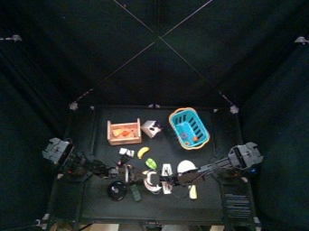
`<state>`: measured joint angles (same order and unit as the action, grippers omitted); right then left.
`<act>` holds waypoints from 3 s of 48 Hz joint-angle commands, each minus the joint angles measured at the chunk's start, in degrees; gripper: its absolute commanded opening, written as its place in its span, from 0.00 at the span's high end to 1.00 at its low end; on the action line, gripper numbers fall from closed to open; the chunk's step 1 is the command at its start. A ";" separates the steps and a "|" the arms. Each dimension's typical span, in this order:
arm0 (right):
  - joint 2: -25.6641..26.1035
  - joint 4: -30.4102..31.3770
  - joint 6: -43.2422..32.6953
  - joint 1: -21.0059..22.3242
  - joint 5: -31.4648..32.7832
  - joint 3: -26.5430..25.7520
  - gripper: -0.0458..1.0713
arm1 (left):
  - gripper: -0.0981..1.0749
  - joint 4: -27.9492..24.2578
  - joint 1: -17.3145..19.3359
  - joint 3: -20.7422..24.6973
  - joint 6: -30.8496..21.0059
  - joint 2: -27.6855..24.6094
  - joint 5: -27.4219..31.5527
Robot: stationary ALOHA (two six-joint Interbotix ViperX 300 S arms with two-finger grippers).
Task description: Drop egg shell in pot
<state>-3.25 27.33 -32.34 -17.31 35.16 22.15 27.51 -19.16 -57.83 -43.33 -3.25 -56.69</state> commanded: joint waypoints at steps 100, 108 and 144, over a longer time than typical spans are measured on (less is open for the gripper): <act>19.78 -0.35 -10.37 8.96 -49.92 26.37 0.06 | 0.41 -12.57 3.52 0.88 0.44 0.26 -0.09; 18.72 -0.18 -10.20 10.37 -52.21 27.16 0.06 | 0.41 -16.26 5.36 1.05 0.44 0.26 -0.09; 9.84 5.89 -10.11 8.44 -37.79 18.98 0.06 | 0.41 -20.30 7.82 -0.79 0.44 1.41 0.00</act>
<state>5.98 32.61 -42.45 -8.44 -4.48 42.98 7.91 -11.51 -59.24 -42.98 -2.90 -56.51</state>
